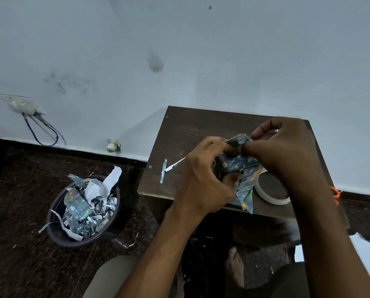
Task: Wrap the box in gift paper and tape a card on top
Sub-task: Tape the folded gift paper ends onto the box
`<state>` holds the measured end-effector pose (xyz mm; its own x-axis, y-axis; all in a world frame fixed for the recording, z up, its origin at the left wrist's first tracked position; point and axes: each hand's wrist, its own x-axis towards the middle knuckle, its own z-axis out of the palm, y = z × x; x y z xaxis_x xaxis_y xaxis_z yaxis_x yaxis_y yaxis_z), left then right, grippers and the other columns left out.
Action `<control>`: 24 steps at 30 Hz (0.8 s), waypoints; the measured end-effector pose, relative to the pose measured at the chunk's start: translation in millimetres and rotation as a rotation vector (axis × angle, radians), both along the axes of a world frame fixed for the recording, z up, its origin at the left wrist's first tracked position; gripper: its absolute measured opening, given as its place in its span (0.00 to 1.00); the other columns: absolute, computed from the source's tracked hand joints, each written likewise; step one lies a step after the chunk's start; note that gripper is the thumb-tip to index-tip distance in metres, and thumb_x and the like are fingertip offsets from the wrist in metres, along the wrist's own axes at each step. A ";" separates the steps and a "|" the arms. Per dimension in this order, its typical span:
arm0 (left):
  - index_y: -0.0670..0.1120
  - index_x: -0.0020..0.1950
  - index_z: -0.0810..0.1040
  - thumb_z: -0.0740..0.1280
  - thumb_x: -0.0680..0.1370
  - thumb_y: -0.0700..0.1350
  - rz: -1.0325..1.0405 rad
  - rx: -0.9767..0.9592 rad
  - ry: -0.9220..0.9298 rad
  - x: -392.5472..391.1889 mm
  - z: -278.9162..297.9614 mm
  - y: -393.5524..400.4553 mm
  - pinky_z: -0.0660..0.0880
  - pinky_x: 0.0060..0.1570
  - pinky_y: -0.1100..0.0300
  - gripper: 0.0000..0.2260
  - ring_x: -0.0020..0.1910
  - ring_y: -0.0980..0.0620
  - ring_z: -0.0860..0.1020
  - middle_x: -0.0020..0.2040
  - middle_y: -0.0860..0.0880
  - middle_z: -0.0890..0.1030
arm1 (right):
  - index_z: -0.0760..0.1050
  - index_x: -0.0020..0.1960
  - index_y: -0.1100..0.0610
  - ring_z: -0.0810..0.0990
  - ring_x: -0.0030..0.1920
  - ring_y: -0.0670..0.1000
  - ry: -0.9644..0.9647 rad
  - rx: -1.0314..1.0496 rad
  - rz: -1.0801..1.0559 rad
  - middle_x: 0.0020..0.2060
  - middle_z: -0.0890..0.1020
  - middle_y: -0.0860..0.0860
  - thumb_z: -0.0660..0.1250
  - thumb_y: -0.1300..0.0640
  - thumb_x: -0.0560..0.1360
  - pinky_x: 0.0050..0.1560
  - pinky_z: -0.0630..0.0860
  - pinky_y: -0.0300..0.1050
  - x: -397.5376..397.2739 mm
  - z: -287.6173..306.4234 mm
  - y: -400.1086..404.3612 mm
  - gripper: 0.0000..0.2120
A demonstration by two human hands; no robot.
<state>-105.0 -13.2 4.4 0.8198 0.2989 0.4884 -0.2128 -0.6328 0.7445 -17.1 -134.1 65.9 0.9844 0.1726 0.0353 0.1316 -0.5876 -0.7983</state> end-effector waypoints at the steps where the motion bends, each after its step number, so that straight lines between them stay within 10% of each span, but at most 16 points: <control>1: 0.41 0.53 0.81 0.80 0.65 0.37 0.002 -0.004 -0.001 0.0 0.0 0.0 0.76 0.50 0.66 0.19 0.53 0.54 0.79 0.55 0.48 0.80 | 0.79 0.38 0.53 0.81 0.37 0.50 -0.016 -0.012 -0.001 0.33 0.83 0.50 0.82 0.59 0.62 0.36 0.75 0.43 -0.8 0.3 0.7 0.12; 16: 0.44 0.45 0.74 0.80 0.64 0.37 0.037 -0.048 0.010 -3.0 1.0 -2.5 0.77 0.46 0.55 0.18 0.50 0.53 0.79 0.51 0.50 0.79 | 0.75 0.41 0.53 0.79 0.40 0.54 0.538 0.458 -0.074 0.41 0.81 0.54 0.72 0.75 0.67 0.31 0.73 0.41 13.0 -10.6 2.6 0.18; 24: 0.45 0.57 0.81 0.80 0.66 0.37 0.015 -0.037 0.001 -1.2 -1.9 -1.3 0.78 0.52 0.62 0.21 0.55 0.55 0.79 0.56 0.51 0.80 | 0.76 0.44 0.54 0.81 0.43 0.55 0.600 0.500 -0.077 0.45 0.82 0.57 0.71 0.72 0.70 0.37 0.76 0.46 21.5 -19.3 2.0 0.14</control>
